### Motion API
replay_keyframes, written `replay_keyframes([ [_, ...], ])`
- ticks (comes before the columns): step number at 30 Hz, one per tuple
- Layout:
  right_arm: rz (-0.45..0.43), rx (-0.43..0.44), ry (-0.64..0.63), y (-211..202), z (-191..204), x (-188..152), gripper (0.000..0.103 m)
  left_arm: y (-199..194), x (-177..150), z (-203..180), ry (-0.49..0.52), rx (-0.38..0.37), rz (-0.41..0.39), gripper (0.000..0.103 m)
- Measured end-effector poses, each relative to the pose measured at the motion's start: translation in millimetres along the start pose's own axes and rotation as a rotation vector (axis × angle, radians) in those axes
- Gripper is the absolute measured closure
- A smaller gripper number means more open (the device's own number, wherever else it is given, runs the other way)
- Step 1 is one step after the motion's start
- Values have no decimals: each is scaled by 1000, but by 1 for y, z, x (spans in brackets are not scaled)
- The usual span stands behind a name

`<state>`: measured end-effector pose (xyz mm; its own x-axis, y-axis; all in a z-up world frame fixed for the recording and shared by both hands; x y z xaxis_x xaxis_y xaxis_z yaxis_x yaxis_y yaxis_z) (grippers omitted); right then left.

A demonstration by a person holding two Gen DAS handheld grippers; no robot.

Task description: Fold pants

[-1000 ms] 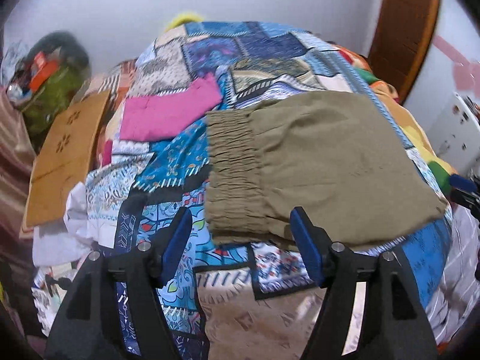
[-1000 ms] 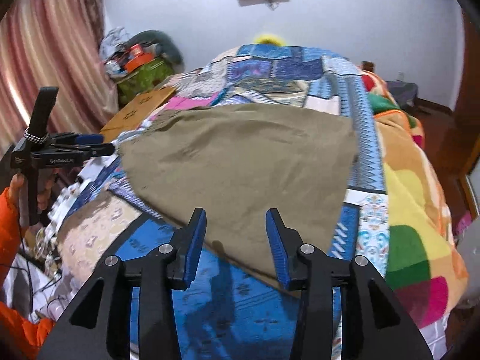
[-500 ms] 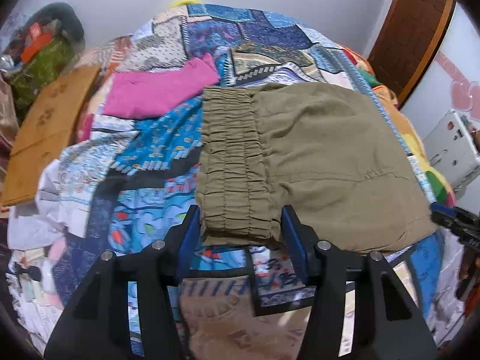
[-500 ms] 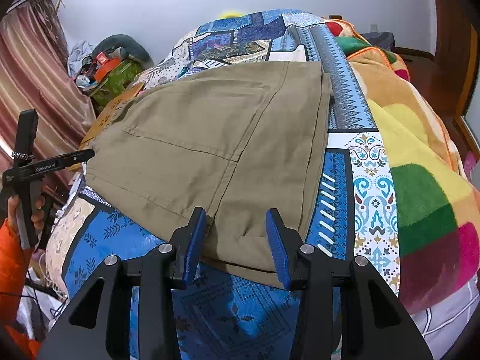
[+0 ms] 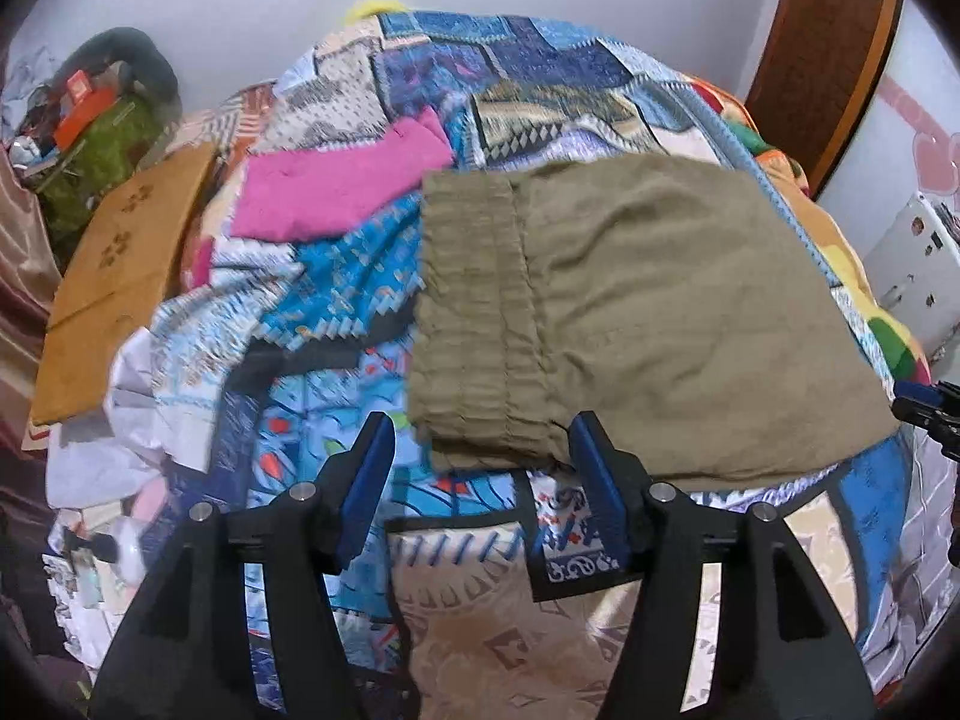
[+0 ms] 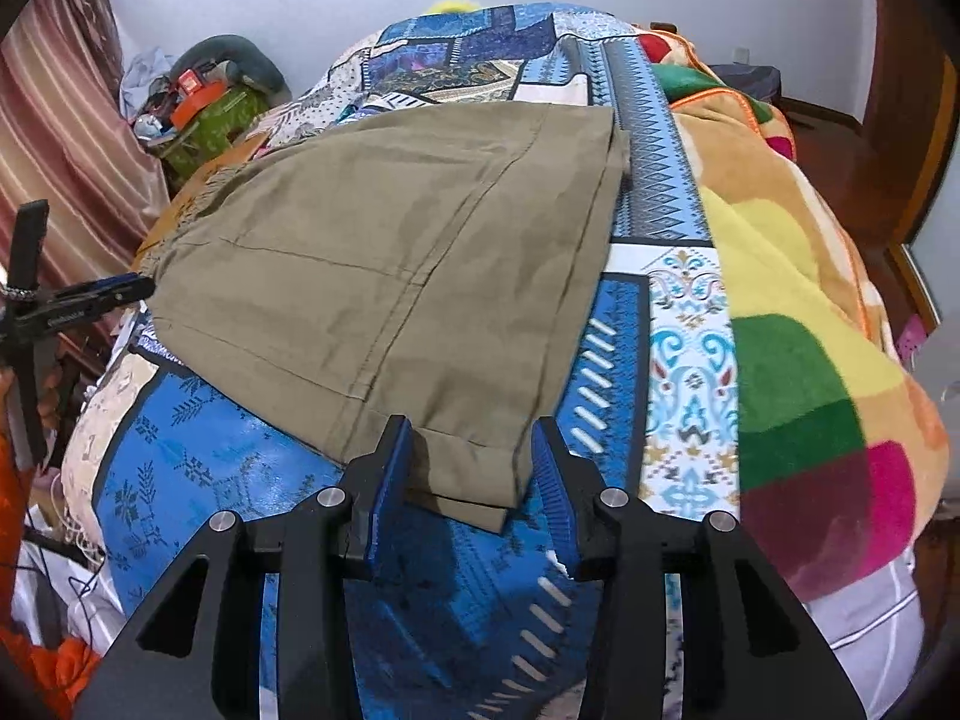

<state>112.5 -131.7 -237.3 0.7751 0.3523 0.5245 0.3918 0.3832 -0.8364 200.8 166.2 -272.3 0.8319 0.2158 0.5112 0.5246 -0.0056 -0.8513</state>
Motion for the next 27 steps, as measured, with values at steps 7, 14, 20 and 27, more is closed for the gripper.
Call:
replay_keyframes([
  [7, -77, -34, -4, -14, -19, 32, 65, -10, 51, -2, 0, 20, -78, 36],
  [14, -137, -70, -43, -1, -41, 88, 63, 24, 98, -12, 14, 29, -74, 36],
  [20, -158, -71, -24, 30, -71, 136, 63, 66, 117, -15, 21, 26, -24, 36],
  [27, -119, -100, 22, 91, -117, 173, 63, 102, 121, -11, -12, -2, 29, 35],
])
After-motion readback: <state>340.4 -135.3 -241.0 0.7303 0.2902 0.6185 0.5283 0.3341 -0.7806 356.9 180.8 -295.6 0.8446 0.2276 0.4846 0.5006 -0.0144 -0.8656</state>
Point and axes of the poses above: each gripper's, at about its wrist camera, not at the fingertips, and y roughly the way its jaws point, z to its left, x to its top, the point moved 7 cm from there along y, roughly the way its jaws point, and after that the axes turned 11 degrees about -y, right-handed, at the moved point
